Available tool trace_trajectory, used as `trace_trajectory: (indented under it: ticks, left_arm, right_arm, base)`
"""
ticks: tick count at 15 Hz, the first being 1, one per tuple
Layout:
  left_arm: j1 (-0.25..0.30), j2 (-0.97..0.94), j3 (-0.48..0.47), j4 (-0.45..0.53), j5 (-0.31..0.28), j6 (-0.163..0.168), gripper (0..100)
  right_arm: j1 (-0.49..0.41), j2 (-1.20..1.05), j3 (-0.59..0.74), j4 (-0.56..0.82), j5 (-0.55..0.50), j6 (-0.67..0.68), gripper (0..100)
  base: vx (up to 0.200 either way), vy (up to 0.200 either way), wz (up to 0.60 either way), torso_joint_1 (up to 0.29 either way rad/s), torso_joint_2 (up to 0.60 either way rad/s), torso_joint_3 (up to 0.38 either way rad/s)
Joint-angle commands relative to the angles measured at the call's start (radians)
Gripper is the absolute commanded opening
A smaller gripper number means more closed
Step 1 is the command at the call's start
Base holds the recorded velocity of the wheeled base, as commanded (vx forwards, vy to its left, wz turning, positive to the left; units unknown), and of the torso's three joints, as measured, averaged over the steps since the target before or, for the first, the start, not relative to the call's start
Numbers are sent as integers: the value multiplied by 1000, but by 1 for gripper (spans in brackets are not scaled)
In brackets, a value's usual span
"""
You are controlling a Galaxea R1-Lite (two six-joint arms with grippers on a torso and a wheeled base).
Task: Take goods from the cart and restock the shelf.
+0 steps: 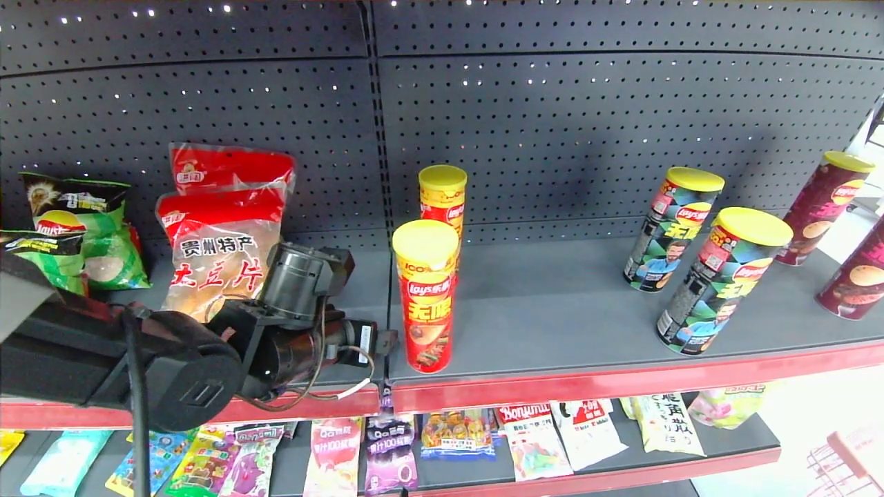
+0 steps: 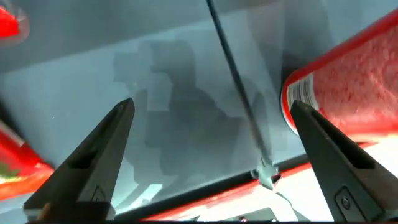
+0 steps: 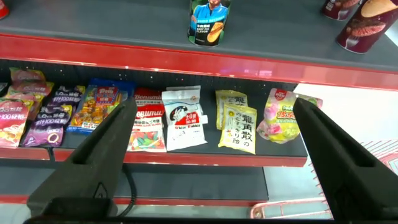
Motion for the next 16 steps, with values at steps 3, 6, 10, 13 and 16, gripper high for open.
trace_trajectory:
  ticks: [3, 6, 10, 13, 16]
  left_arm:
    - [-15, 26, -15, -1, 1, -2, 100]
    - [-15, 35, -31, -1, 1, -2, 100]
    - [-15, 43, -43, -1, 1, -2, 100]
    - [-16, 49, -46, -1, 1, -2, 100]
    - [-25, 52, -58, 0, 1, -2, 100]
  right_arm:
    - [0, 3, 0, 0, -1, 0, 100]
    - [0, 3, 0, 0, -1, 0, 100]
    - [0, 3, -1, 0, -1, 2, 100]
    - [0, 3, -1, 0, -1, 2, 100]
    - [0, 3, -1, 0, -1, 0, 100]
  base:
    - [0, 0, 0, 0, 0, 0]
    - [0, 0, 0, 0, 0, 0]
    - [0, 0, 0, 0, 0, 0]
    - [0, 0, 0, 0, 0, 0]
    - [0, 0, 0, 0, 0, 0]
